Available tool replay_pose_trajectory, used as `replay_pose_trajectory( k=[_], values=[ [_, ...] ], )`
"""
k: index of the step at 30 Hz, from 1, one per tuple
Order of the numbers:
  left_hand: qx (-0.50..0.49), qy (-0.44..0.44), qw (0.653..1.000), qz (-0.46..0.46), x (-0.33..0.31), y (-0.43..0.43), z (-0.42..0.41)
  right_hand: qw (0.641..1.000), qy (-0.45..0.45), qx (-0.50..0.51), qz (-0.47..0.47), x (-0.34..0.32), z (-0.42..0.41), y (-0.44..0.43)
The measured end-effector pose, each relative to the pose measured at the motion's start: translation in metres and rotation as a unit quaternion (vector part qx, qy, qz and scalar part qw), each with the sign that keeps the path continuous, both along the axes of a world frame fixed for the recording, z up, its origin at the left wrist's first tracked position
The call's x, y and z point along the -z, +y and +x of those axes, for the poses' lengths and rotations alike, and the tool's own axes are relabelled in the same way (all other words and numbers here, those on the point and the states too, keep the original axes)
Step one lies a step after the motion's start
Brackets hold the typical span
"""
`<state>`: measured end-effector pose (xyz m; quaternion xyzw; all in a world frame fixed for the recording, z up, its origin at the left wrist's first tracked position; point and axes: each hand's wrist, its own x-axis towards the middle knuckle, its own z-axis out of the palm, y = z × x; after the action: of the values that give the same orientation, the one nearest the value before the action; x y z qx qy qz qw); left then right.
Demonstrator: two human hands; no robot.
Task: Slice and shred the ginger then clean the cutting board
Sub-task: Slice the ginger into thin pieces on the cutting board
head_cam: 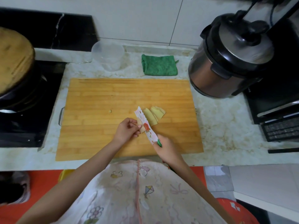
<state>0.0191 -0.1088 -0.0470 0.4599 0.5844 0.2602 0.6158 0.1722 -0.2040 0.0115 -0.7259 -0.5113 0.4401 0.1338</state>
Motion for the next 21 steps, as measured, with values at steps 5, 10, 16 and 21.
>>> replay_pose_trajectory(
  k=[5, 10, 16, 21],
  values=[
    [0.027, 0.035, 0.996, 0.076, 0.010, 0.001, -0.008, 1.000, -0.007, 0.017, 0.001, 0.001, 0.003, 0.000],
    [0.114, 0.125, 0.959, 0.226, 0.012, 0.010, -0.011, 0.999, 0.013, 0.043, 0.006, 0.002, 0.005, -0.001],
    [0.154, 0.110, 0.964, 0.186, 0.013, 0.016, -0.005, 0.998, 0.027, 0.052, 0.018, 0.002, 0.006, -0.004],
    [0.123, 0.135, 0.960, 0.213, 0.009, 0.015, -0.010, 0.996, 0.027, 0.079, 0.033, 0.003, 0.008, -0.007]
  ],
)
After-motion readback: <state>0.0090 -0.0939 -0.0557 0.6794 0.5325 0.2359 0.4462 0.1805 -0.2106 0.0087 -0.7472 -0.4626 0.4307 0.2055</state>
